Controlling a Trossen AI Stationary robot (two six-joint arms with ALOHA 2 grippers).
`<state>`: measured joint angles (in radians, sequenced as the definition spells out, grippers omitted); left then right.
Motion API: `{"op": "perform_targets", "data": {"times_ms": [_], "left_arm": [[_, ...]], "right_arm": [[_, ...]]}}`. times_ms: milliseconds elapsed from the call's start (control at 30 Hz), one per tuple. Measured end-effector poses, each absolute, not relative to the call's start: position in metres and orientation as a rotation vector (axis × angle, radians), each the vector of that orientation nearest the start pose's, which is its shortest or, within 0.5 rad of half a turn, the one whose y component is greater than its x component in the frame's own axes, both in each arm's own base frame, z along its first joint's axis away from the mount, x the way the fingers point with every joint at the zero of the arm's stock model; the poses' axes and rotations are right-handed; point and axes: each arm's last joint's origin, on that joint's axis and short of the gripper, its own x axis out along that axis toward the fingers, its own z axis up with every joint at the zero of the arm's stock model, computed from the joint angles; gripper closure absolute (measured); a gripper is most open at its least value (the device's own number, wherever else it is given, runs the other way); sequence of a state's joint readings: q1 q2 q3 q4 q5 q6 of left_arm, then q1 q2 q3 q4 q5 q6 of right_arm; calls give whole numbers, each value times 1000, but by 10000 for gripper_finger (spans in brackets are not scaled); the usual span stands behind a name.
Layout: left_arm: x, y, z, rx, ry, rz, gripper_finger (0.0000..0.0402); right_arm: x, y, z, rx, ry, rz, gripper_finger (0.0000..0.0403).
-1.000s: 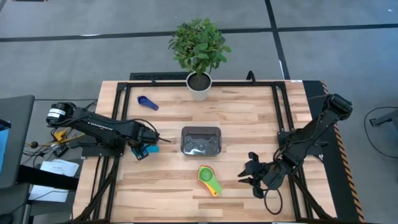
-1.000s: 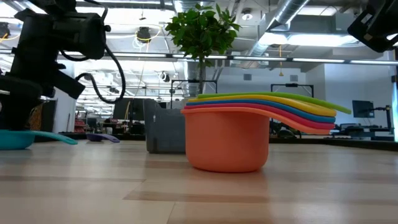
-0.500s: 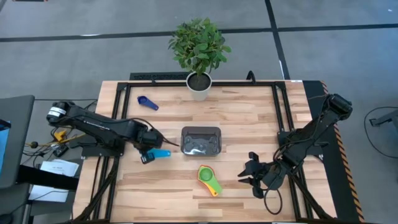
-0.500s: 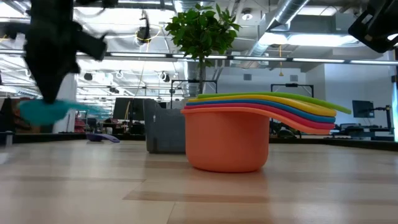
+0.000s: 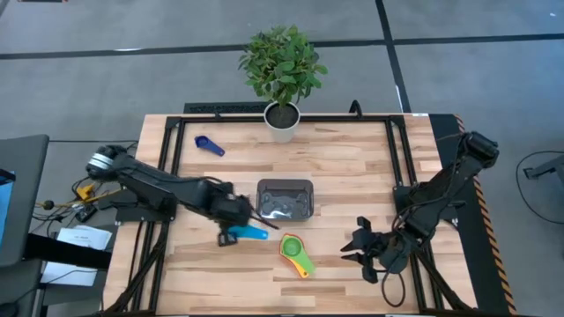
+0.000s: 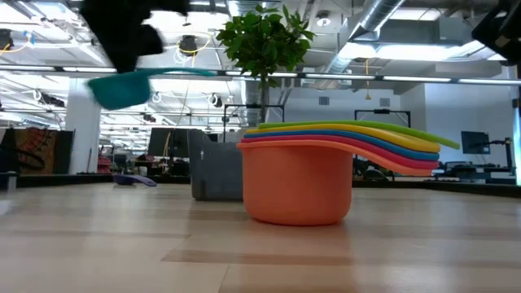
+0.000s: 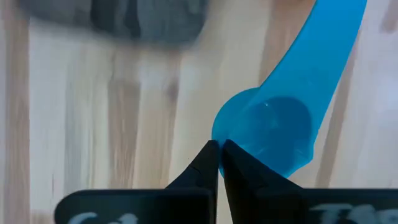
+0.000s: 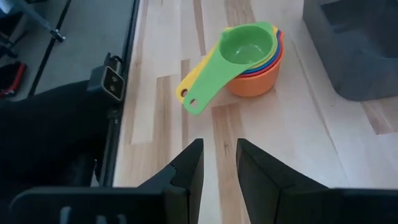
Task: Nest measuring cups in basket
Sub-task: Stack the light blue measuring cup on top of the green measuring cup
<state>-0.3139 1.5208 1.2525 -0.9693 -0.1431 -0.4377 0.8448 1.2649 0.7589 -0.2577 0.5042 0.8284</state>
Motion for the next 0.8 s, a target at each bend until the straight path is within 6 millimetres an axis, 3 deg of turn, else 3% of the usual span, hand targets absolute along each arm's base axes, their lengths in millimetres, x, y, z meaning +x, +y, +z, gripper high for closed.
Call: {"op": "perform_targets", "data": {"times_ms": [233,500,800], "left_arm": [[347,-103,281,49,1170,-73,401],[393,-106,307,226,1031,-210,401],[424,-115,281,379,970,-301,401]], "right_arm": [[159,181,237,339,628,65,284],[134,183,244,348,574,23,285],[126,184,242,377,569,-7,285]]}}
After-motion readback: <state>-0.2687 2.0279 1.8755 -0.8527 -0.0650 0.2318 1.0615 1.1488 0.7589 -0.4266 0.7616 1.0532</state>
